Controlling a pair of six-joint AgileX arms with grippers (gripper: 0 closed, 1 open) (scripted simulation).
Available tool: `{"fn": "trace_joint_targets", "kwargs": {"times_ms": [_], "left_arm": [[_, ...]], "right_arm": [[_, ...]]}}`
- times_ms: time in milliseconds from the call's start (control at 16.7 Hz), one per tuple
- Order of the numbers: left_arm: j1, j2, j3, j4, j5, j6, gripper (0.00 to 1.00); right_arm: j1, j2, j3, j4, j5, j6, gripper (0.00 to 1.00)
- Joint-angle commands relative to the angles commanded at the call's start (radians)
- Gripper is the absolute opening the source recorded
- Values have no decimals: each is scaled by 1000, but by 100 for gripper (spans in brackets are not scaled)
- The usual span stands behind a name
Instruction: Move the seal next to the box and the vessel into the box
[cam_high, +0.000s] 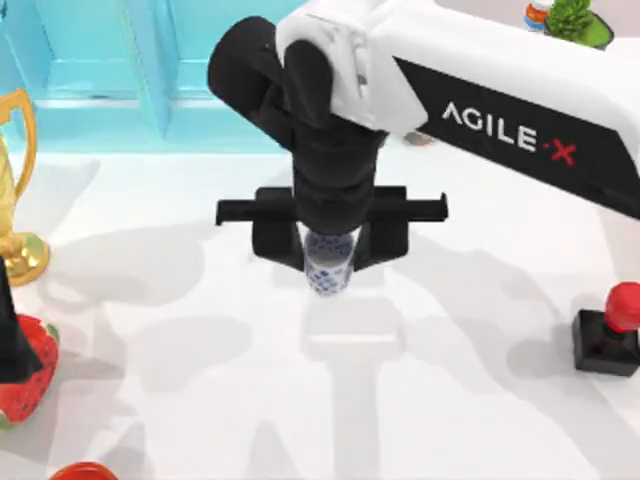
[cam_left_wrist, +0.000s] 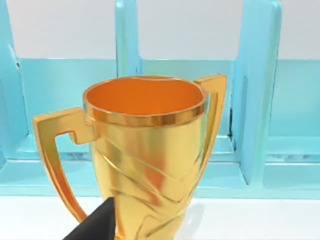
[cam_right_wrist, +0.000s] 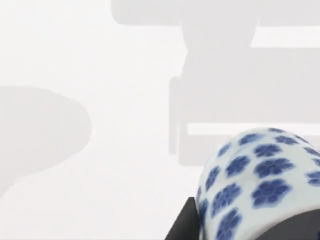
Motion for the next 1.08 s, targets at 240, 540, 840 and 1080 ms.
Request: {"fn": "trace_joint_targets", "kwargs": {"times_ms": [240,540,840,1080], "left_arm": [[0,0,0,0,0,0,100],[0,0,0,0,0,0,100],[0,0,0,0,0,0,100],[0,0,0,0,0,0,100]], "right_arm": [[-30,-86,-69,-24,-5,-32,0],[-35,-91,-66,-14,-1,-30,0],[-241,-276,-133,56,-10,-156,0],[-585,-423,-298,53,-70,-417,0]]}}
